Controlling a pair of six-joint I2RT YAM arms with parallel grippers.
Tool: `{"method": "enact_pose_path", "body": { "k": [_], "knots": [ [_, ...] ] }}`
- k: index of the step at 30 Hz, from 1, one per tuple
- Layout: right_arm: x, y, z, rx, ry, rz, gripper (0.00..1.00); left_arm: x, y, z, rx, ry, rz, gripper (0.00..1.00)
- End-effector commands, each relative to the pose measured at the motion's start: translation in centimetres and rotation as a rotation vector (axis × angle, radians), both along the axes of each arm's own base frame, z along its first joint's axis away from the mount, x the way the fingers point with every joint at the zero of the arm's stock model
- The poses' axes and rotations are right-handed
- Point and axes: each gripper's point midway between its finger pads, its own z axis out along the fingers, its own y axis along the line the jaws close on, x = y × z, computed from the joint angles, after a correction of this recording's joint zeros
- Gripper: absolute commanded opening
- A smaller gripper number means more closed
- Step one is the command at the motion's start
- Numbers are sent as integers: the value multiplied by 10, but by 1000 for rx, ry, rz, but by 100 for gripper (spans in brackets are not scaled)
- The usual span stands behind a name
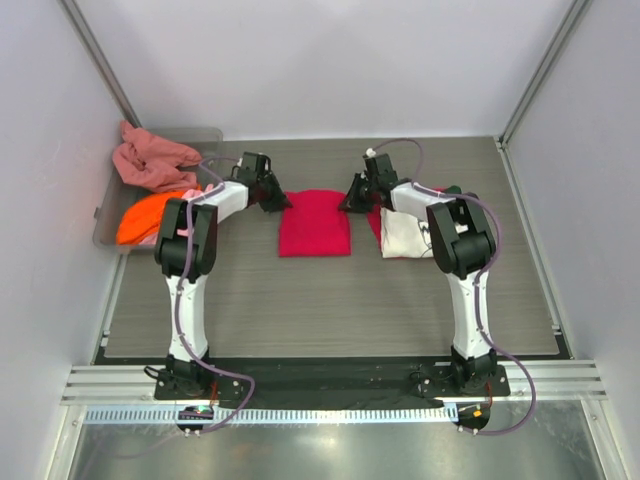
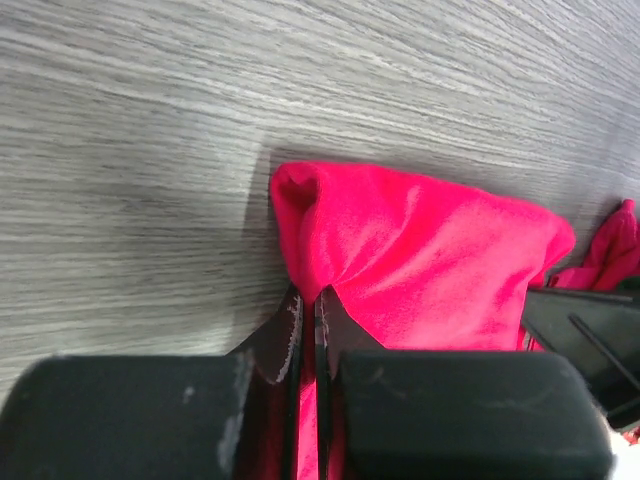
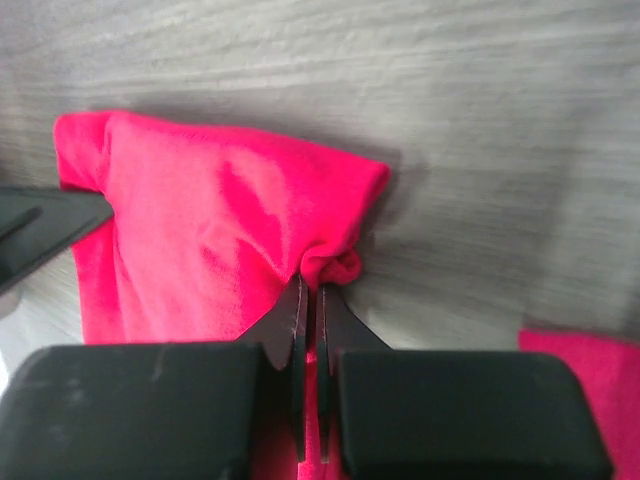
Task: Fold and stack the t-shirts
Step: Neatly place the folded tshirt to the corner
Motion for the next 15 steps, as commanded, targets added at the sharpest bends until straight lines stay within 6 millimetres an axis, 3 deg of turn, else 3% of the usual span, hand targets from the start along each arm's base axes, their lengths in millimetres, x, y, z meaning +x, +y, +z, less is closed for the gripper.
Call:
{"method": "enact_pose_path", "body": {
  "k": [1, 3, 4, 6, 7, 8, 9, 10, 11, 12, 15],
  "knots": [
    [-10, 9, 55, -8, -117, 48, 1, -14, 4, 6, 25, 9, 6, 0],
    [-24, 8, 63, -1, -133, 61, 1, -27, 0, 12, 19, -7, -7, 0],
    [-28, 8, 89, 15, -181, 63, 1, -27, -3, 35, 2, -60, -11, 0],
    [-45, 2, 92, 5, -187, 63, 1, -45, -8, 43, -2, -70, -18, 0],
    [-52, -2, 124, 25, -246, 57, 1, -56, -19, 66, -9, -114, -40, 0],
    [-58, -6, 132, 22, -266, 53, 1, -59, -19, 74, 8, -137, -18, 0],
    [-68, -18, 131, -6, -270, 27, 1, -80, -32, 69, 12, -126, -38, 0],
    [-74, -25, 141, -19, -291, 6, 1, -86, -39, 81, 5, -162, -42, 0],
    [-83, -36, 173, -14, -357, -22, 1, -93, -45, 103, -10, -211, -45, 0],
    [-94, -49, 168, -50, -334, -49, 1, -109, -61, 107, -11, -222, -61, 0],
    [-116, -89, 189, -107, -351, -153, 1, -136, -95, 145, -45, -320, -98, 0]
  ]
}}
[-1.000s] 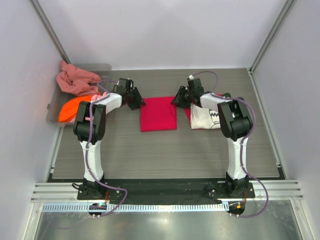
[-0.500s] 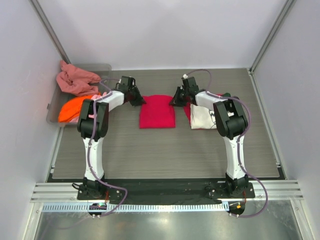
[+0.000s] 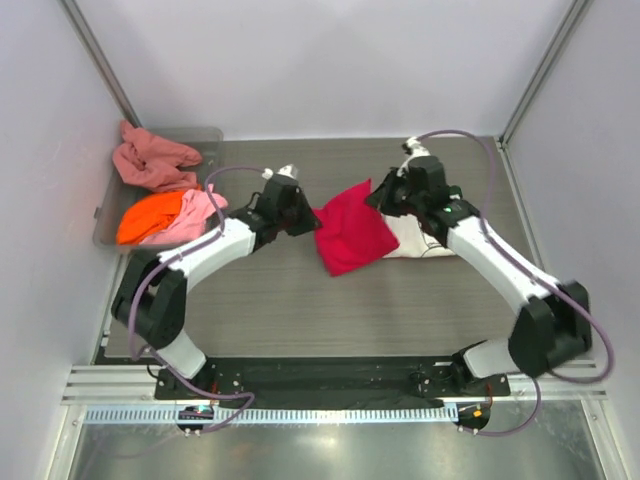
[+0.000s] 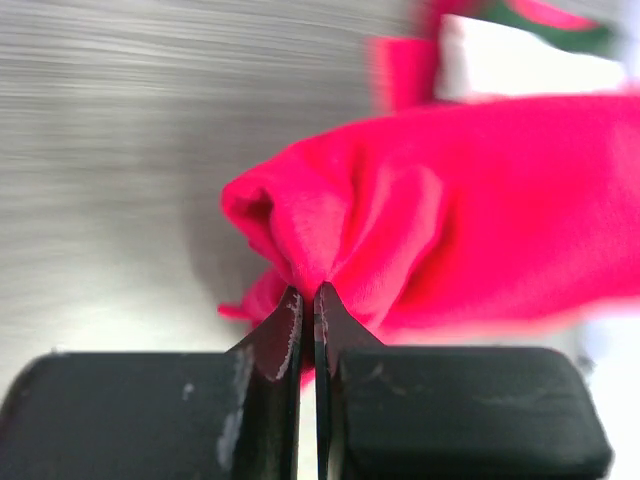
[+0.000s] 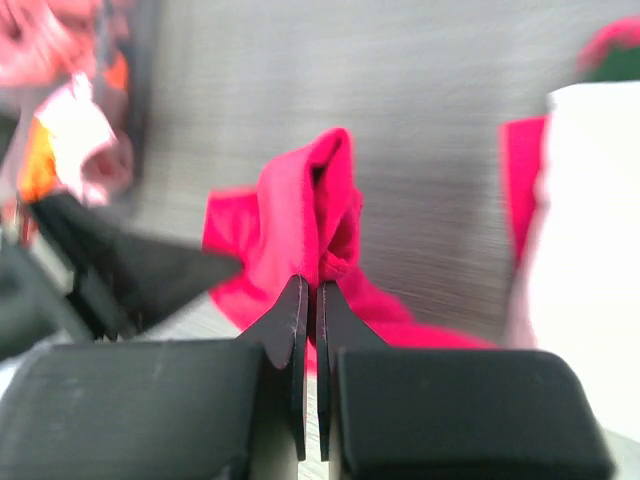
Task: Fold and stack the t-shirts
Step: Neatly place the folded tshirt to the corner
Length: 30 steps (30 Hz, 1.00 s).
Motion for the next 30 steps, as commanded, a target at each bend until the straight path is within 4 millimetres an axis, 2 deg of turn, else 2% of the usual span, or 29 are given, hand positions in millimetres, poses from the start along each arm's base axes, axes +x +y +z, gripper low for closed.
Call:
{"method": "enact_pose_path", "body": {
  "k": [1, 2, 3, 4, 5, 6, 7, 8, 9, 10, 11, 12, 13, 14, 15, 16, 17, 19, 20, 21, 23, 30],
  "knots": [
    [-13, -55, 29, -70, -70, -167, 1, -11, -36, 63, -91, -175, 14, 0],
    [-16, -79, 27, -98, -54, -237, 1, -16, -45, 73, -113, -194, 1, 0],
    [-25, -94, 40, -97, -81, -271, 1, -29, -61, 83, -143, -206, -34, 0],
    [-29, -110, 43, -116, -83, -316, 1, -31, -73, 98, -195, -222, -46, 0],
    [-33, -135, 42, -156, -70, -390, 1, -35, -81, 107, -224, -232, -63, 0],
    [-39, -152, 57, -173, -107, -432, 1, -42, -95, 109, -243, -226, -93, 0],
    [-41, -165, 61, -190, -114, -468, 1, -43, -106, 123, -275, -241, -113, 0],
    [-45, -178, 64, -206, -112, -502, 1, -45, -115, 129, -286, -249, -128, 0],
    [-45, -198, 68, -210, -114, -556, 1, -49, -128, 125, -281, -242, -152, 0],
    [-45, -205, 68, -218, -112, -566, 1, -49, -134, 127, -281, -250, -159, 0],
    [-43, -208, 70, -201, -108, -557, 1, -45, -142, 140, -293, -278, -166, 0],
    [-40, -222, 70, -198, -99, -587, 1, -43, -150, 133, -282, -272, -173, 0],
    [-34, -225, 63, -188, -69, -585, 1, -38, -155, 138, -288, -281, -172, 0],
    [-30, -226, 67, -171, -72, -578, 1, -33, -160, 154, -308, -310, -170, 0],
    [-27, -221, 65, -145, -58, -546, 1, -29, -163, 160, -308, -327, -169, 0],
    [-24, -227, 65, -142, -53, -563, 1, -24, -166, 152, -293, -320, -164, 0],
    [-18, -230, 65, -138, -47, -572, 1, -19, -171, 164, -311, -339, -160, 0],
    [-15, -239, 66, -132, -39, -593, 1, -15, -179, 161, -316, -331, -171, 0],
    [-12, -243, 63, -130, -28, -599, 1, -12, -185, 151, -312, -311, -176, 0],
    [-12, -245, 64, -124, -28, -603, 1, -13, -190, 152, -334, -301, -183, 0],
    [-13, -249, 63, -116, -25, -606, 1, -12, -197, 141, -337, -283, -186, 0],
    [-23, -258, 71, -135, -53, -635, 1, -22, -213, 133, -379, -268, -193, 0]
  ]
}}
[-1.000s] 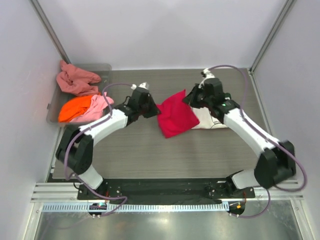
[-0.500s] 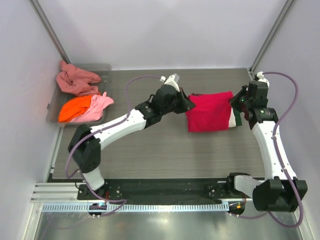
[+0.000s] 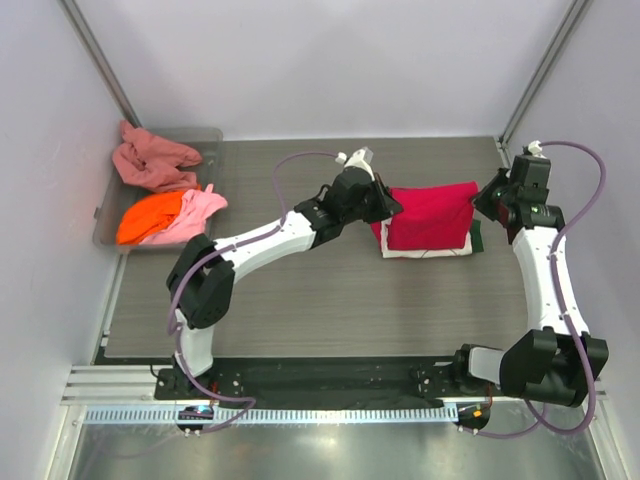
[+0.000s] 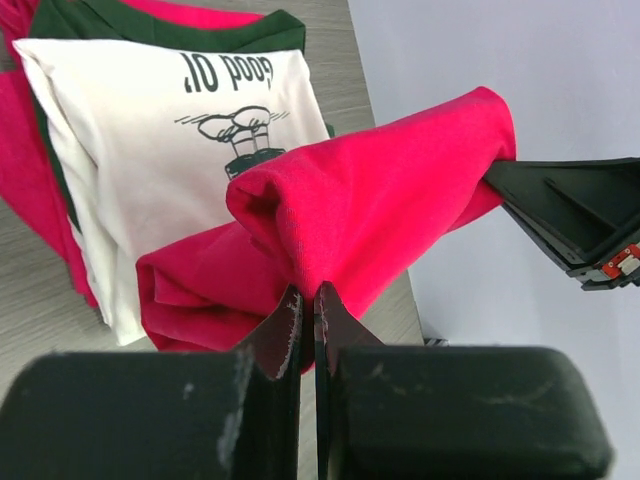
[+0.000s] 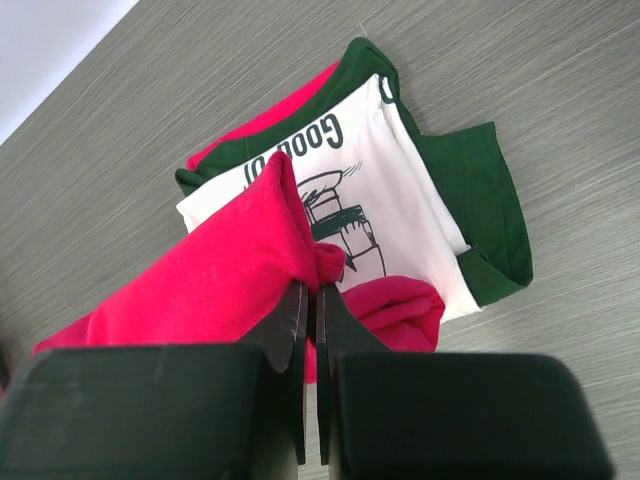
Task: Fold and stack the t-shirts
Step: Neatly place the folded tshirt to the corner
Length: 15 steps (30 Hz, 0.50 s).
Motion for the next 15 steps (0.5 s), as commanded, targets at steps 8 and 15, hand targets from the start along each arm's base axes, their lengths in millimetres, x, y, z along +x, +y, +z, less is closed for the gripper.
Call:
{"method": "enact_pose_path", "body": {
  "k": [8, 15],
  "knots": [
    [3, -12, 26, -49, -83, -31, 1, -10, -29, 25, -133, -34, 3, 0],
    [29, -17, -1, -22, -28, -48, 1, 17, -28, 15, -82, -85, 66, 0]
  ]
}}
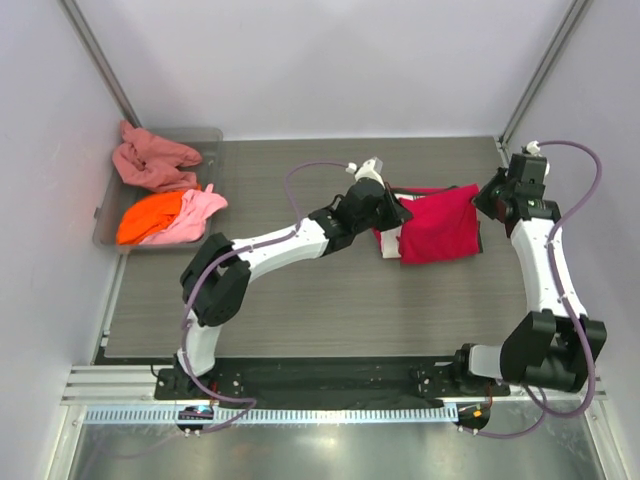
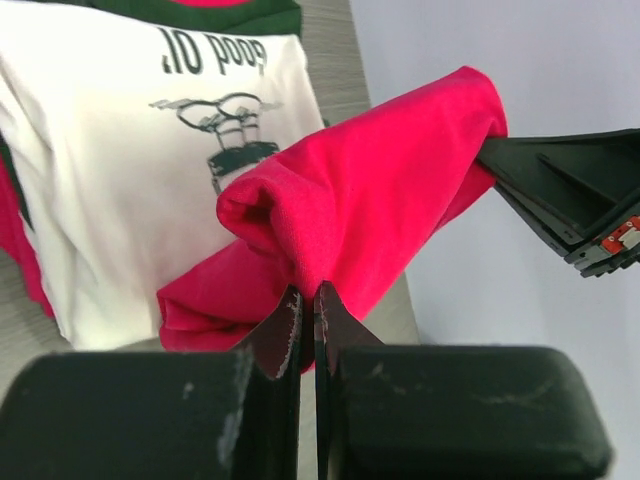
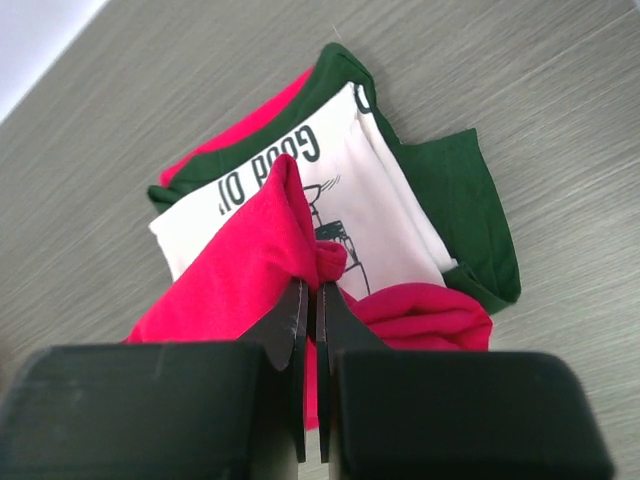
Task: Fold and stack the t-shirts
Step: Neatly place the folded tshirt to the corner
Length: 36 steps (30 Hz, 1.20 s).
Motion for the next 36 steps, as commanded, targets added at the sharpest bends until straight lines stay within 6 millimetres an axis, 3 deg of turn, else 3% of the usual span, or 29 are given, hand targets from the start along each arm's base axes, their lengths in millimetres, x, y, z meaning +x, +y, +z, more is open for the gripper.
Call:
{"method": "enact_pose_path", "body": {
  "k": [1, 5, 7, 9, 11, 13, 15, 16, 18, 19, 20, 21, 22, 23, 24, 28, 29, 30, 31, 32, 33, 35, 36],
  "knots": [
    [25, -7, 7, -5, -50, -16, 1, 26, -4, 29, -47, -95, 55, 0],
    [47, -7, -8, 18, -56, -9, 1, 55, -3, 3, -4, -109, 90, 0],
    [60, -4, -15, 32, -71, 21, 2, 68, -4, 6, -19, -174, 100, 0],
    [71, -1, -29, 51, -53, 48, 4, 78, -4, -7, 8, -188, 117, 0],
    [82, 2, -29, 72, -58, 70, 4, 86, -6, -5, 34, -223, 127, 0],
    [93, 3, -38, 89, -52, 76, 4, 94, -4, -17, 65, -222, 143, 0],
    [106, 1, -39, 90, -64, 74, 5, 109, -2, -12, 65, -243, 170, 0],
    [108, 0, -45, 92, -57, 71, 5, 112, 0, -24, 83, -227, 168, 0],
    [115, -3, -49, 85, -50, 65, 10, 124, -4, -22, 73, -226, 167, 2],
    [120, -5, -57, 84, -34, 59, 16, 131, -6, -44, 94, -206, 166, 7],
    [121, -8, -60, 81, -27, 47, 30, 134, -10, -52, 107, -204, 149, 16],
    [122, -12, -64, 74, -20, 24, 44, 141, -18, -33, 81, -233, 141, 36],
    [123, -14, -66, 70, -19, 10, 64, 145, -22, -60, 119, -205, 125, 44],
    [125, -15, -63, 67, -26, 1, 69, 143, -22, -71, 160, -175, 112, 49],
    [125, -18, -59, 58, -35, -10, 71, 147, -25, -59, 159, -194, 111, 57],
    [115, -22, -33, 9, -88, -23, 73, 146, -8, -62, 204, -185, 150, 70],
    [110, -20, -32, 0, -87, -20, 72, 144, -3, -38, 185, -209, 162, 72],
    [104, -20, -16, -23, -121, -18, 72, 144, 4, -32, 199, -221, 178, 80],
    [97, -24, -16, -49, -113, -44, 70, 141, 14, -35, 223, -210, 190, 84],
    [93, -21, -11, -59, -120, -40, 68, 138, 22, -15, 219, -223, 200, 84],
    [86, -19, 5, -73, -152, -37, 66, 135, 28, -9, 227, -226, 210, 85],
    [74, -12, 5, -66, -142, -20, 63, 129, 42, -11, 260, -211, 214, 85],
    [69, -7, 7, -54, -145, -7, 59, 125, 49, 10, 241, -227, 221, 85]
  ]
}}
